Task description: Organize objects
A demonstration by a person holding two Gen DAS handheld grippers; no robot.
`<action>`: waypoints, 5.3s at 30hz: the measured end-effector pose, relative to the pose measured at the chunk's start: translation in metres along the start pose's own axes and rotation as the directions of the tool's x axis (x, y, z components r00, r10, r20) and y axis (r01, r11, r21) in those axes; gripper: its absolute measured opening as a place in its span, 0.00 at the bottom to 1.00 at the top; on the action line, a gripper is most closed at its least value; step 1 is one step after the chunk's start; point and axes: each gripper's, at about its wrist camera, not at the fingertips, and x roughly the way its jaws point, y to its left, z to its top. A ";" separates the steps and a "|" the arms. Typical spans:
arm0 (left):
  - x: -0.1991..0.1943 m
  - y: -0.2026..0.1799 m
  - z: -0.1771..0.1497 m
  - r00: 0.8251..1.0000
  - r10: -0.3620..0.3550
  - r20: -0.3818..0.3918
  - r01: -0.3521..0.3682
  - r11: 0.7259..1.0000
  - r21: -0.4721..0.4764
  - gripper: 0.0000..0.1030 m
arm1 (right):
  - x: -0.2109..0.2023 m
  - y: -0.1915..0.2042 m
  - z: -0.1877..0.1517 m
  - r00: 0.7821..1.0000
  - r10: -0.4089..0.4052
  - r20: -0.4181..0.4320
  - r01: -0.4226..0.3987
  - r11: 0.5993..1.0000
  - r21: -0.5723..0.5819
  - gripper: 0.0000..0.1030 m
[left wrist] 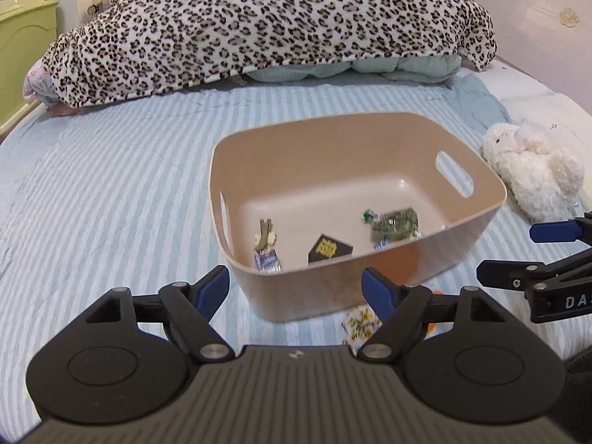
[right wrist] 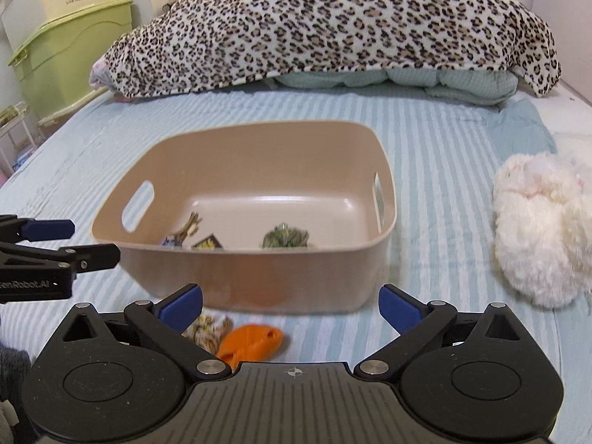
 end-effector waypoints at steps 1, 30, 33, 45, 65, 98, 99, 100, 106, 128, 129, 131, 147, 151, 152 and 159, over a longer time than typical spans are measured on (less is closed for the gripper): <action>0.001 0.000 -0.003 1.000 -0.002 -0.010 0.002 1.000 -0.001 0.77 | 0.002 0.000 -0.003 1.000 -0.002 -0.008 0.002 1.000 0.000 1.00; 0.100 -0.010 -0.057 0.981 -0.078 -0.176 0.073 0.997 -0.033 0.82 | 0.085 -0.005 -0.053 0.983 -0.029 -0.184 0.025 0.999 -0.026 1.00; 0.100 -0.010 -0.058 0.982 -0.070 -0.178 0.066 0.997 -0.029 0.81 | 0.090 -0.005 -0.054 0.983 -0.020 -0.183 0.019 1.000 -0.011 1.00; 0.095 -0.008 -0.055 0.951 -0.171 -0.259 0.167 0.985 -0.038 0.21 | 0.092 0.012 -0.057 0.986 0.053 -0.156 -0.056 0.998 -0.016 0.78; 0.062 0.003 -0.065 0.961 -0.143 -0.236 0.134 0.990 -0.051 0.02 | 0.056 0.000 -0.058 0.994 0.062 -0.091 -0.063 0.998 -0.014 0.05; -0.042 0.010 0.012 0.988 -0.113 0.102 0.115 0.993 -0.016 0.02 | -0.035 0.004 0.009 0.978 0.100 0.185 -0.102 0.995 0.000 0.05; -0.040 0.011 0.017 0.989 -0.099 0.110 0.102 0.995 -0.021 0.02 | -0.035 0.004 0.014 0.976 0.096 0.195 -0.098 0.995 0.003 0.05; -0.037 0.011 0.023 0.990 -0.085 0.115 0.089 0.996 -0.024 0.02 | -0.035 0.002 0.019 0.975 0.092 0.202 -0.095 0.995 0.004 0.05; -0.005 0.009 0.052 0.993 -0.042 0.112 0.047 0.998 -0.037 0.02 | -0.021 -0.003 0.042 0.973 0.062 0.224 -0.068 0.997 0.022 0.05; 0.117 0.006 0.053 0.982 0.064 -0.176 -0.075 0.995 -0.061 0.25 | 0.083 -0.015 0.057 0.999 -0.012 -0.037 0.014 0.999 0.048 0.28; 0.116 0.007 0.054 0.982 0.056 -0.182 -0.069 0.995 -0.066 0.28 | 0.082 -0.015 0.057 0.999 -0.017 -0.040 0.019 0.999 0.050 0.32; 0.109 0.007 0.056 0.984 0.024 -0.179 -0.038 0.997 -0.074 0.40 | 0.077 -0.015 0.056 0.999 -0.014 -0.032 0.015 0.999 0.049 0.52; 0.039 0.009 0.051 0.995 0.042 -0.088 -0.051 0.993 -0.105 0.86 | 0.014 -0.005 0.047 0.999 -0.034 0.033 0.034 0.999 0.002 0.86; 0.022 0.011 0.043 0.997 0.029 -0.077 -0.038 0.992 -0.118 0.86 | -0.001 0.000 0.041 0.999 -0.036 0.041 0.036 0.999 0.005 0.87; 0.017 0.011 0.041 0.997 0.029 -0.074 -0.037 0.992 -0.120 0.86 | -0.005 0.001 0.040 0.998 -0.036 0.042 0.035 0.999 0.007 0.88; -0.011 0.011 0.024 0.998 0.032 -0.056 -0.039 0.991 -0.126 0.86 | -0.031 0.010 0.023 0.998 -0.049 0.045 0.049 0.999 -0.005 0.88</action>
